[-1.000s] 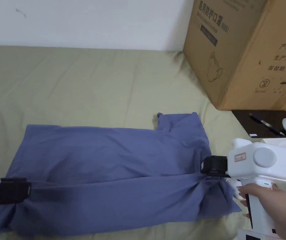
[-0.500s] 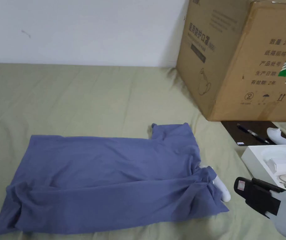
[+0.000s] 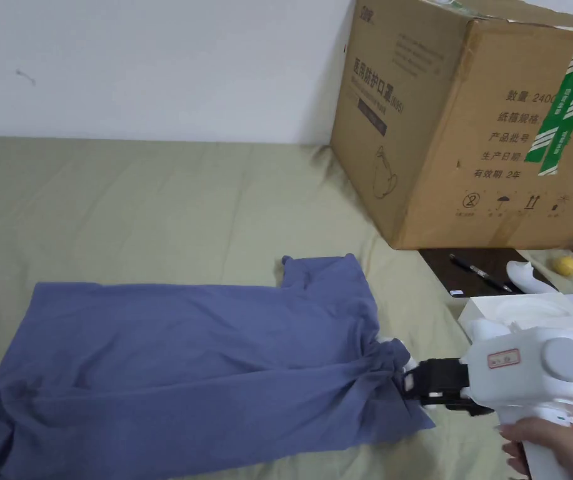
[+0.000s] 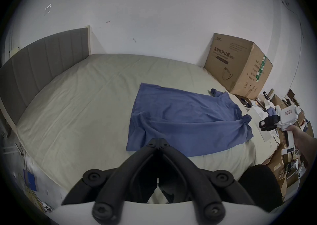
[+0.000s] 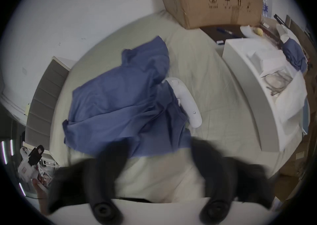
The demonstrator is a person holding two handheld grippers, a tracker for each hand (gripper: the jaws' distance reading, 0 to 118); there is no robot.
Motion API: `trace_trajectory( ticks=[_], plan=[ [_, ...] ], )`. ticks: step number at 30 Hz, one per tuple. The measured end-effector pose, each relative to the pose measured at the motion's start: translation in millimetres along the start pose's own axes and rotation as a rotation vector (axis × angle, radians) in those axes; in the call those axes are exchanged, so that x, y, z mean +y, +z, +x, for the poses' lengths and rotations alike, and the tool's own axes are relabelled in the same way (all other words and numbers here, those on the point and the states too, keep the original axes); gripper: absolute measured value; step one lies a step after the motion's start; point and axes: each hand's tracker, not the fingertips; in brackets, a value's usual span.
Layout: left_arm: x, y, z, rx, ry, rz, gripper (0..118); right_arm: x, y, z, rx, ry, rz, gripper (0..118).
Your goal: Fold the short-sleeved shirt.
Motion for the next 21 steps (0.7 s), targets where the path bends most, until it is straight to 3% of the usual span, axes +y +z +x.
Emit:
trace_trajectory(
  ticks=[1, 2, 4, 7, 8, 9, 10, 12, 13, 14, 15, 21],
  plan=[
    [0, -5, -2, 0.008, 0.005, -0.009, 0, 3, -13, 6, 0.0, -0.028, -0.034, 114],
    [1, -8, -5, 0.013, 0.01, -0.017, 0, 6, -24, 12, -0.005, -0.067, -0.063, 118],
    [1, -15, -9, 0.017, 0.021, -0.034, 0, 6, -42, 23, -0.009, -0.154, -0.069, 112],
    [0, -28, -14, 0.037, 0.025, -0.059, 0, 3, -63, 31, -0.029, -0.151, -0.12, 111],
    [-1, -32, -14, 0.043, 0.026, -0.072, 0, 2, -67, 32, -0.042, -0.149, -0.148, 106],
    [-2, -35, -15, 0.048, 0.029, -0.082, 0, 0, -69, 34, -0.034, -0.15, -0.158, 89],
    [-3, -39, -17, 0.053, 0.034, -0.089, 0, -2, -69, 35, -0.01, -0.147, -0.171, 57],
    [-5, -45, -22, 0.052, 0.058, -0.11, 0, -6, -61, 31, -0.037, -0.059, -0.114, 11],
    [-8, -48, -23, 0.051, 0.08, -0.123, 0, -7, -56, 35, 0.074, -0.079, -0.088, 9],
    [-9, -51, -26, 0.048, 0.108, -0.131, 0, -8, -50, 36, 0.116, -0.117, -0.058, 9],
    [-9, -54, -30, 0.049, 0.13, -0.138, 0, -9, -45, 31, 0.063, -0.114, -0.027, 9],
    [10, -97, -56, 0.04, 0.211, -0.291, 0, -13, -31, 27, 0.078, -0.055, -0.027, 9]
  ],
)
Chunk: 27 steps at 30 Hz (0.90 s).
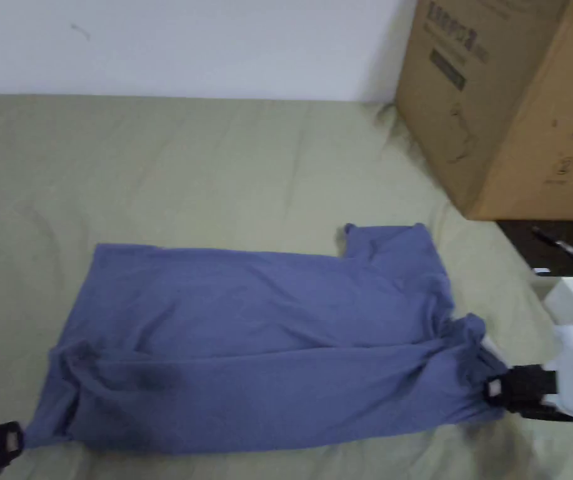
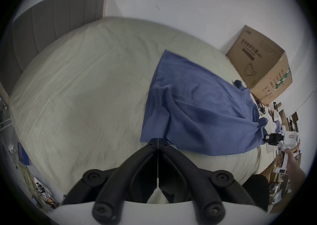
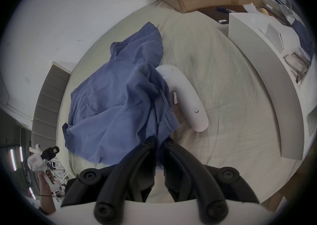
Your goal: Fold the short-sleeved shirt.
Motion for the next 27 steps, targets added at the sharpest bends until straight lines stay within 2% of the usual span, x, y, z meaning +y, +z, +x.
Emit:
trace_trajectory(
  ticks=[1, 2, 3, 4, 5, 6, 7, 12, 15, 16, 17, 18, 19, 20, 24, 27],
  plan=[
    [6, -6, -4, -0.019, 0.0, -0.012, 4, -1, 0, 1, 0.004, 0.003, -0.002, 9],
    [9, -11, -7, -0.038, 0.01, -0.004, 21, -2, 0, 2, 0.014, 0.005, -0.001, 9],
    [14, -18, -7, -0.018, -0.002, -0.013, 55, -5, -1, -5, 0.024, 0.002, 0.004, 9],
    [15, -28, -6, 0.04, -0.028, -0.057, 104, -7, -2, -3, 0.032, -0.009, 0.006, 9],
    [17, -35, -5, 0.087, -0.048, -0.07, 118, -8, -4, -2, 0.035, -0.02, 0.004, 9],
    [18, -39, -4, 0.112, -0.078, -0.021, 113, -9, -6, -3, 0.036, -0.032, -0.001, 9],
    [18, -47, -6, 0.124, -0.092, -0.024, 113, -10, -7, -5, 0.036, -0.038, -0.005, 9],
    [23, -86, 4, 0.261, -0.226, -0.136, 113, -12, -11, -7, 0.026, -0.035, -0.018, 9],
    [20, -100, 24, 0.249, -0.34, -0.175, 98, -13, -12, -8, 0.027, -0.046, -0.019, 9],
    [22, -98, 31, 0.257, -0.365, -0.173, 85, -14, -11, -10, 0.027, -0.045, -0.018, 9],
    [25, -94, 35, 0.274, -0.403, -0.146, 65, -15, -11, -11, 0.022, -0.038, -0.018, 9],
    [26, -92, 37, 0.234, -0.394, -0.15, 47, -16, -11, -13, 0.016, -0.029, -0.017, 9],
    [27, -87, 41, 0.222, -0.379, -0.145, 23, -15, -11, -14, 0.011, -0.019, -0.016, 9],
    [27, -82, 45, 0.23, -0.373, -0.129, 6, -16, -10, -16, 0.007, -0.007, -0.011, 9],
    [32, -72, 27, 0.047, -0.15, -0.172, 5, -16, -4, -19, -0.007, 0.034, 0.009, 9],
    [43, -59, 6, 0.046, -0.072, -0.129, 5, -11, 6, -18, -0.011, 0.055, 0.017, 9]
  ],
)
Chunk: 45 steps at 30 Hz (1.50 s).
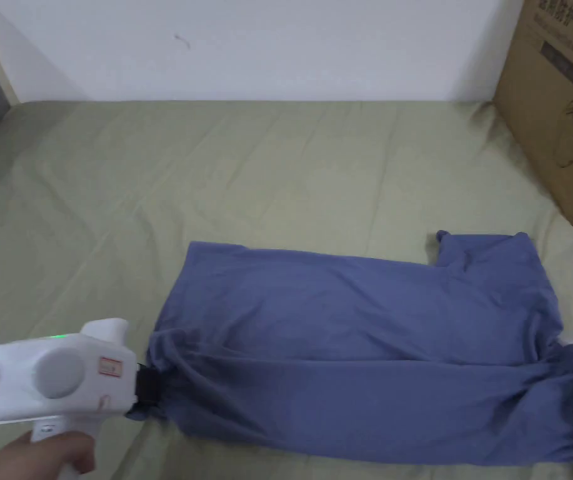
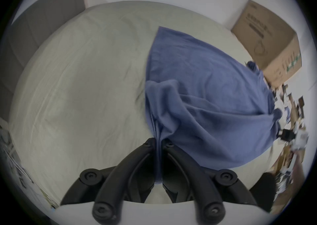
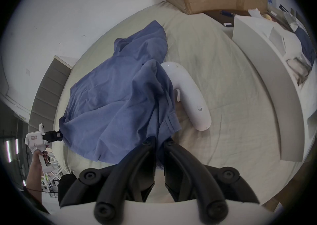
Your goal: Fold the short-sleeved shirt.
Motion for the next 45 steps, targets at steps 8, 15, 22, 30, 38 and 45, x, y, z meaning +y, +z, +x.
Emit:
trace_trajectory(
  ticks=[8, 15, 22, 30, 38, 45],
  plan=[
    [-8, 69, 4, -0.047, -0.026, 0.068, 5, 5, 64, 5, 0.044, 0.008, 0.044, 9],
    [-59, 99, 1, -0.092, -0.013, 0.041, 5, -38, 103, 22, 0.039, -0.087, -0.006, 9],
    [-101, 50, -14, -0.038, 0.019, -0.061, 24, -80, 57, 48, -0.036, -0.159, -0.102, 9],
    [-101, 116, 10, 0.198, -0.119, 0.262, 113, -82, 89, 34, -0.168, -0.143, 0.123, 112],
    [-102, 161, 51, -0.12, -0.108, 0.306, 91, -88, 129, -63, 0.023, 0.04, 0.356, 107],
    [-88, 172, 78, -0.109, -0.171, 0.429, 0, -82, 137, -136, 0.015, 0.332, 0.55, 0]
  ],
)
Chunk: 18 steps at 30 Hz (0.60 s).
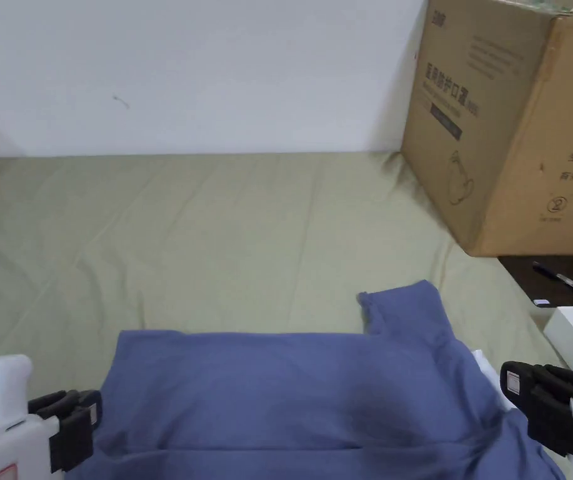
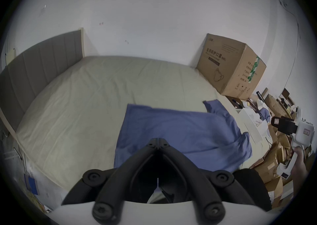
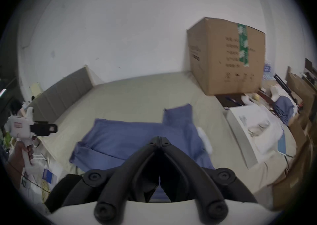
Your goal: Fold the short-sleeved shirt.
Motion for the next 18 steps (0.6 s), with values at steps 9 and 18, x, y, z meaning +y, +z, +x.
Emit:
trace_trajectory(
  ticks=[9, 18],
  plan=[
    [120, -169, -60, 0.017, -0.012, -0.323, 0, 18, -45, -1, 0.033, -0.009, -0.066, 0],
    [106, -317, -101, 0.012, -0.011, -0.462, 115, 1, -85, 3, 0.048, 0.009, -0.209, 0]
  ],
)
